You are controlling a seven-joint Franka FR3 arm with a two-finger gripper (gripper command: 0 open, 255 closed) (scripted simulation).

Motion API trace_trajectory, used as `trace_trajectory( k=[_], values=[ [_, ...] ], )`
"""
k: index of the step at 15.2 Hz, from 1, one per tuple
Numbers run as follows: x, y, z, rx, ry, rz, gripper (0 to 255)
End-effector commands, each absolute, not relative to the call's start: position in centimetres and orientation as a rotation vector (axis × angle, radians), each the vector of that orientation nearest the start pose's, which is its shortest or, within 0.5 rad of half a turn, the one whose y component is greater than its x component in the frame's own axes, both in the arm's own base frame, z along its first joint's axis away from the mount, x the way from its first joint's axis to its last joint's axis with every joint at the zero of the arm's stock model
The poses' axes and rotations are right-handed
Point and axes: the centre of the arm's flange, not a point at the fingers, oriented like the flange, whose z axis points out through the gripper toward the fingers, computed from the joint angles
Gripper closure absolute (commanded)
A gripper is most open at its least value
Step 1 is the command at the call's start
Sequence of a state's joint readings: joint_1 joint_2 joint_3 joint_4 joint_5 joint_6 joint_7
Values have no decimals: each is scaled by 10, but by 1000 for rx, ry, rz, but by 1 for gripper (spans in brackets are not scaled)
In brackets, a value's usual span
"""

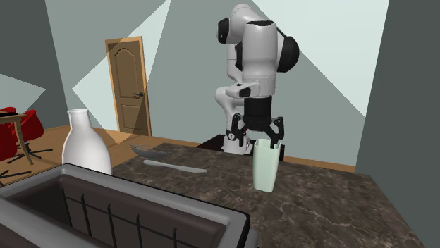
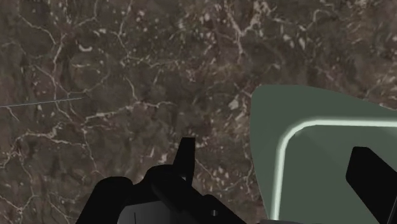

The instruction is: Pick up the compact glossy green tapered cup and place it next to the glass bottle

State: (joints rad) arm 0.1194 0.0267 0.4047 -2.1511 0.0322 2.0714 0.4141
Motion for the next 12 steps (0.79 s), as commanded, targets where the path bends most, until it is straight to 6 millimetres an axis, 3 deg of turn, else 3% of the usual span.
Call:
trace_trajectory(
  k=[1, 8, 9, 12],
  values=[
    [458, 266, 376, -3146, -147, 173, 0],
    [458, 266, 376, -3147, -147, 173, 0],
    [458, 266, 376, -3147, -147, 173, 255],
    [458, 266, 376, -3147, -147, 173, 255]
  ],
)
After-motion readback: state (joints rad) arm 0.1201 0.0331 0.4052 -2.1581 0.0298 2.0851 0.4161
